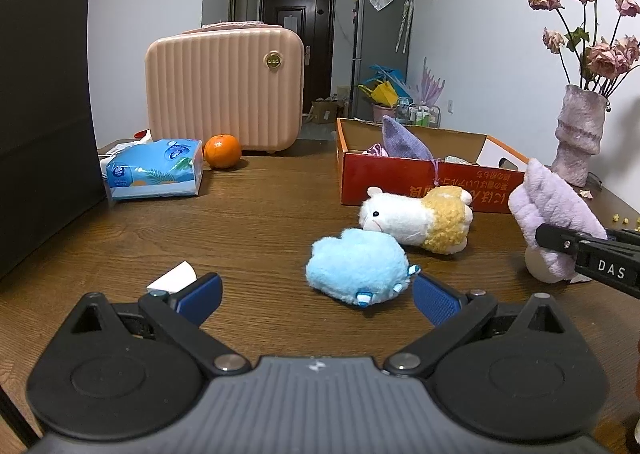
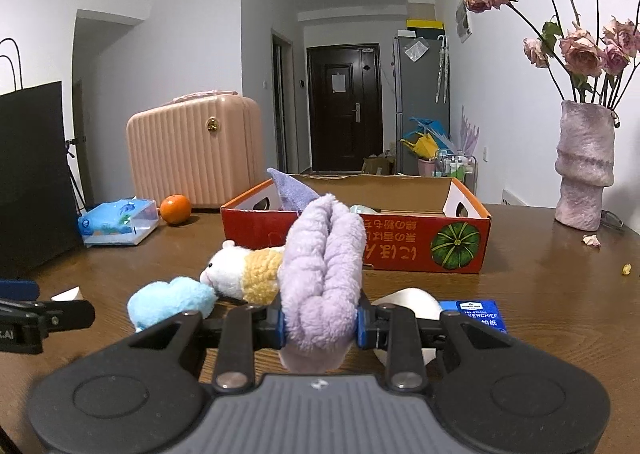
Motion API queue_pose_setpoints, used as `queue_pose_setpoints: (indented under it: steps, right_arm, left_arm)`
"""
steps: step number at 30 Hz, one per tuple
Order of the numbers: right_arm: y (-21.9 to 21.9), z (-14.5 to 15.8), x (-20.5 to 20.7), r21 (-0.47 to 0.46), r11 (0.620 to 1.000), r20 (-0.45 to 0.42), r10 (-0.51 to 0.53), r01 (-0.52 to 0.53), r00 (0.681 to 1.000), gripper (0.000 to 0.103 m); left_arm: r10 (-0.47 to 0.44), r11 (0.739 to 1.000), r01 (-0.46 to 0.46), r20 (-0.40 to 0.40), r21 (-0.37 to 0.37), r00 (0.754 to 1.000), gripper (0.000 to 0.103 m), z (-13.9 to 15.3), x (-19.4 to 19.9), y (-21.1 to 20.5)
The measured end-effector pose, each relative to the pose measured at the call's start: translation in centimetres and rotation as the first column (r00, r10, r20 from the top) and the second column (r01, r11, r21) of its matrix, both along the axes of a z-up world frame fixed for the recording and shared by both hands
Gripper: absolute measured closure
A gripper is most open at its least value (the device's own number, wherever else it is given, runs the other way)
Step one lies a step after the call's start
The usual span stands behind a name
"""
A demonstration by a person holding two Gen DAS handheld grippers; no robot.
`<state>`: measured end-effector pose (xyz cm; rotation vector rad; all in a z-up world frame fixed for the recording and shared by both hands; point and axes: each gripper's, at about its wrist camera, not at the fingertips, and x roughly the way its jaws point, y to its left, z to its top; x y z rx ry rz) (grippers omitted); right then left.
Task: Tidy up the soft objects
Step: 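Grasp the light blue plush with the left gripper while the right gripper holds the headband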
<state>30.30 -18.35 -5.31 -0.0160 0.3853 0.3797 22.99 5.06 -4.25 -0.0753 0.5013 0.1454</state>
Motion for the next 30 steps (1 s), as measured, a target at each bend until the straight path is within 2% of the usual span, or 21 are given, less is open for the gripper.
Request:
queue_pose_setpoints:
  steps: [6, 15, 22, 30]
  right_arm:
    - [0.0, 0.0, -0.1, 0.003, 1.0, 0.0, 0.0, 0.0, 1.0, 0.074]
    - [-0.2, 0.0, -0.1, 0.006, 1.0, 0.004, -0.011, 0.011, 1.0, 0.074]
    - [-0.2, -0.2, 0.1, -0.001, 1.0, -0.004, -0.017, 0.017, 1.0, 0.074]
    - [-0.1, -0.3, 0.3, -0.004, 1.0, -0.01, -0.019, 0.019, 1.0, 0.074]
  left_arm:
    - [-0.008, 1.0, 0.008, -0.02, -0.001, 1.0, 0.0, 0.1, 0.9, 0.1]
    - [-0.053, 0.997, 0.058, -0.09, 0.058, 0.995, 0.0, -0.3, 4.5, -1.1]
    - [-0.053, 0.997, 0.06, -0.157, 0.038, 0.986, 0.0, -1.7, 7.8, -1.5]
    - [-0.048, 0.997, 0.057, -0.195, 0.041, 0.98, 0.0, -2.8, 9.7, -1.8]
